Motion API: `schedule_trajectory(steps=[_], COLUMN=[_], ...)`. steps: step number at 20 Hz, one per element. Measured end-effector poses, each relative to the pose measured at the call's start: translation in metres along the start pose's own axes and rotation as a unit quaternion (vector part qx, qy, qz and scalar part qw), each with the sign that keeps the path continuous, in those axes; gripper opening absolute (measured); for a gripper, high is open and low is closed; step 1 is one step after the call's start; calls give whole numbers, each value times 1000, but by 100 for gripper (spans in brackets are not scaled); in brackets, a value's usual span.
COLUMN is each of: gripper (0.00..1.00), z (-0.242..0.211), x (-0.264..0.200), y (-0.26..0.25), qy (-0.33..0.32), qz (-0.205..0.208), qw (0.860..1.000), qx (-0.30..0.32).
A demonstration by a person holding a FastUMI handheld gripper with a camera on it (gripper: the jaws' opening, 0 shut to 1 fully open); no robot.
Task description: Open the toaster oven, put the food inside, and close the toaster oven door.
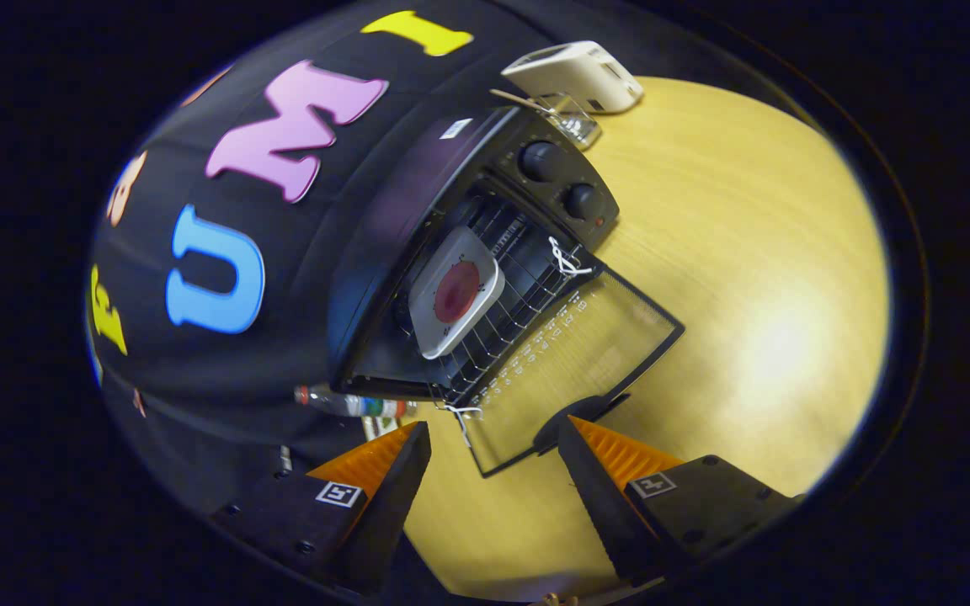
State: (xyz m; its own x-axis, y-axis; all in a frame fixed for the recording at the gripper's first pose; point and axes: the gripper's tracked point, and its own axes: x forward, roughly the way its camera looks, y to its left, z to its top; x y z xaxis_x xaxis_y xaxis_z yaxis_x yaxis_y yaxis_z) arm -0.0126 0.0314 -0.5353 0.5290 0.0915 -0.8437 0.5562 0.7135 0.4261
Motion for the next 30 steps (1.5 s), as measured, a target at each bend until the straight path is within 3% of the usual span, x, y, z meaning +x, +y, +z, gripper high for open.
schedule_trajectory(steps=[3, 5, 10, 12, 18, 21, 30], gripper=[98, 99, 99, 100, 100, 99, 99], z=[-31, -50, -71, -76, -67, -65, -60], x=[-1, 6, 36, 49, 86, 91, 79], y=[-9, -31, -81, -90, -89, -90, -81], qy=[18, 35, 60, 71, 66, 68, 67], qz=[-20, -56, -136, -149, -165, -176, -176], qw=[992, 978, 939, 925, 917, 925, 928], qx=[-121, -197, -311, -342, -356, -329, -321])
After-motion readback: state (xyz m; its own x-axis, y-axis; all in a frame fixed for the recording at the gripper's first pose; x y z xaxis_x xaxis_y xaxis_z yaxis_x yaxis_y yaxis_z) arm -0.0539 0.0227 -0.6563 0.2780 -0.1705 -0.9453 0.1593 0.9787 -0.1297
